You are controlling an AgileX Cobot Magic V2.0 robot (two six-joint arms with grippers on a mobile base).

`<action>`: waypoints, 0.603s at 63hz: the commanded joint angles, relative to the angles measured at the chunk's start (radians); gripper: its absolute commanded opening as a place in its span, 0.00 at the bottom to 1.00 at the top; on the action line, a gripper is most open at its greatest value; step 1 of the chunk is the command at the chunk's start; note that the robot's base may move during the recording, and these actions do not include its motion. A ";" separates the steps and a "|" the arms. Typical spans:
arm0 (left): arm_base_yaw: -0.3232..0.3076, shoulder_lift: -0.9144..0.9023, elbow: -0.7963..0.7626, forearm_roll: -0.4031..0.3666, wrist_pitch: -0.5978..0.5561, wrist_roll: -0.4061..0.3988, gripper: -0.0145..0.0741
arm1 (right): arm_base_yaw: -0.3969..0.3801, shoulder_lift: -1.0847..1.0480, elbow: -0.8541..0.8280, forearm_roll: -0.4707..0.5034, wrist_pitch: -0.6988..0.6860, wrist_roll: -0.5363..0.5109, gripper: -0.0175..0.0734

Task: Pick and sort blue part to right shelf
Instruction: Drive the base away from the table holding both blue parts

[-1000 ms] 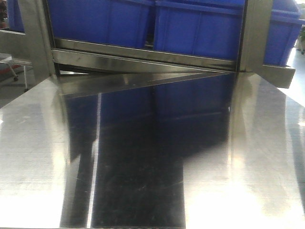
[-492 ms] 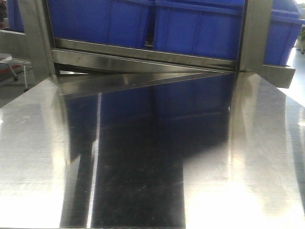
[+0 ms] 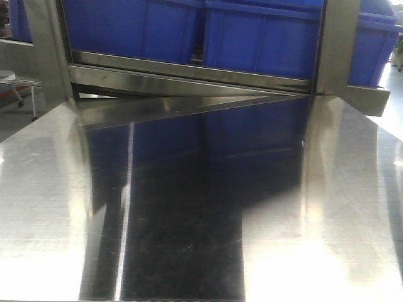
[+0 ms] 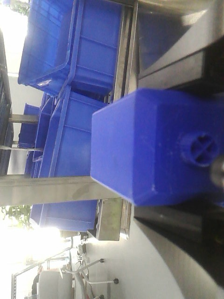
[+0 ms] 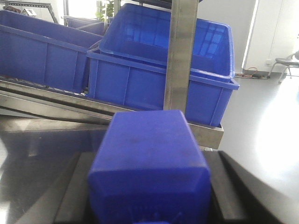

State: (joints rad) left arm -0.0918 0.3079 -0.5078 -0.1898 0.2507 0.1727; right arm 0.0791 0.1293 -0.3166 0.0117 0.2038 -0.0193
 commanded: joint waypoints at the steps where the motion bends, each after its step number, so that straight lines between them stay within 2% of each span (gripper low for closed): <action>1: 0.000 0.007 -0.028 -0.003 -0.088 0.002 0.63 | -0.004 0.009 -0.030 0.005 -0.090 -0.007 0.67; 38: 0.000 0.007 -0.028 -0.003 -0.088 0.002 0.63 | -0.004 0.009 -0.030 0.005 -0.090 -0.007 0.67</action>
State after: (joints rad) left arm -0.0918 0.3079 -0.5078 -0.1880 0.2511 0.1727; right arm 0.0791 0.1293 -0.3166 0.0117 0.2038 -0.0193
